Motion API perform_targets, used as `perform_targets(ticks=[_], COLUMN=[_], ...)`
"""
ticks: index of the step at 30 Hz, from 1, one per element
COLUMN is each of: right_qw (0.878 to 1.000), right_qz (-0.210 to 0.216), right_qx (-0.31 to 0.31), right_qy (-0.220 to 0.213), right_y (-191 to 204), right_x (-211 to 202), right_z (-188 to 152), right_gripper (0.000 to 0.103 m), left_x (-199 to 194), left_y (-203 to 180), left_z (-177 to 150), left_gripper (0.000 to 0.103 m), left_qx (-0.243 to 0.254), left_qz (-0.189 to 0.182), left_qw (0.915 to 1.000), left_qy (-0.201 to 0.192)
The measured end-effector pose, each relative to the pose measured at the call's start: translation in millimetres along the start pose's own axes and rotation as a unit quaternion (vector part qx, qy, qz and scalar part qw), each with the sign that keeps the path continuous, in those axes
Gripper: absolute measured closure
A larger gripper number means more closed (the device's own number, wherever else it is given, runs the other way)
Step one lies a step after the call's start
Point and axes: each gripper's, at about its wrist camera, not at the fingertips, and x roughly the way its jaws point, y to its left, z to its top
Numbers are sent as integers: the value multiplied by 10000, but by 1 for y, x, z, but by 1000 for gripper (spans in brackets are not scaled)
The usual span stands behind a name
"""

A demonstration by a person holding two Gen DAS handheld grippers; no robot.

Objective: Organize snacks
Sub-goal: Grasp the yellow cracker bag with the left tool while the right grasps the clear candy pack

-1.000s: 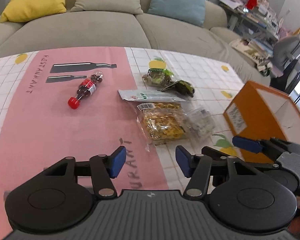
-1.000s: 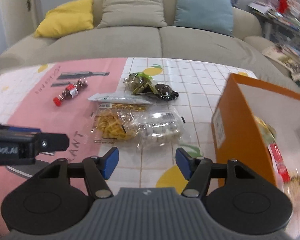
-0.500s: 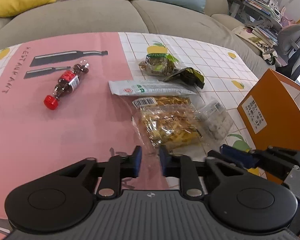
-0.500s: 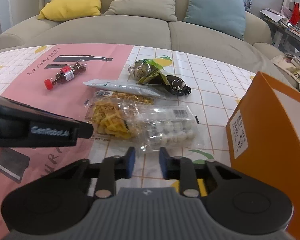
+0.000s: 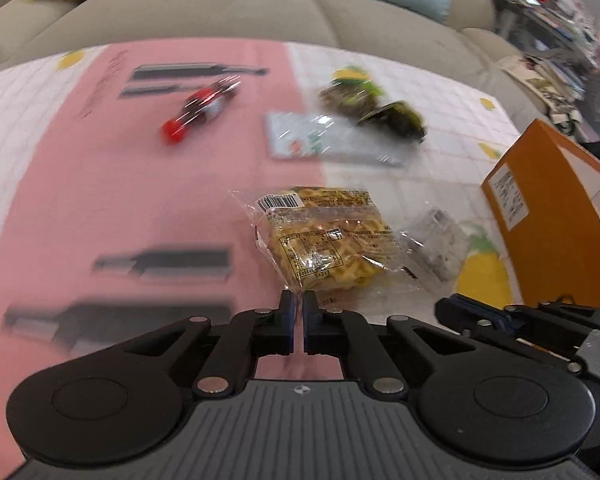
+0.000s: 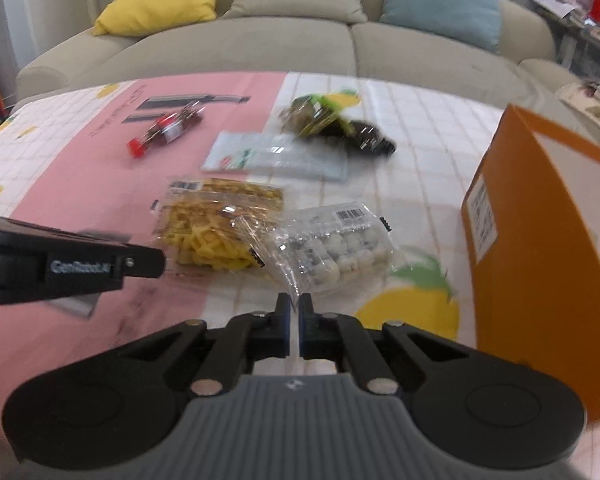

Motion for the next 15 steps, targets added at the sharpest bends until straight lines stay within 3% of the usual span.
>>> perform_targets(ticks=[7,10,15], right_qw=[9981,9968,9951], right_qz=[415,470,331], right_qx=[-31,11,330], right_qy=[444,654,873], right_y=[18,22,11], right_x=[-32,-41,-51], right_z=[-34,-45,-59], right_gripper=[103,103,103], left_x=[-37,-46,-52], left_y=[20,15,0], left_z=[-40,-53,-72], left_gripper=[101,101,101], left_qx=[-427,-378,-357], left_qz=[355,425,129], left_qw=[9984,9982,9984], left_qy=[134,214,408])
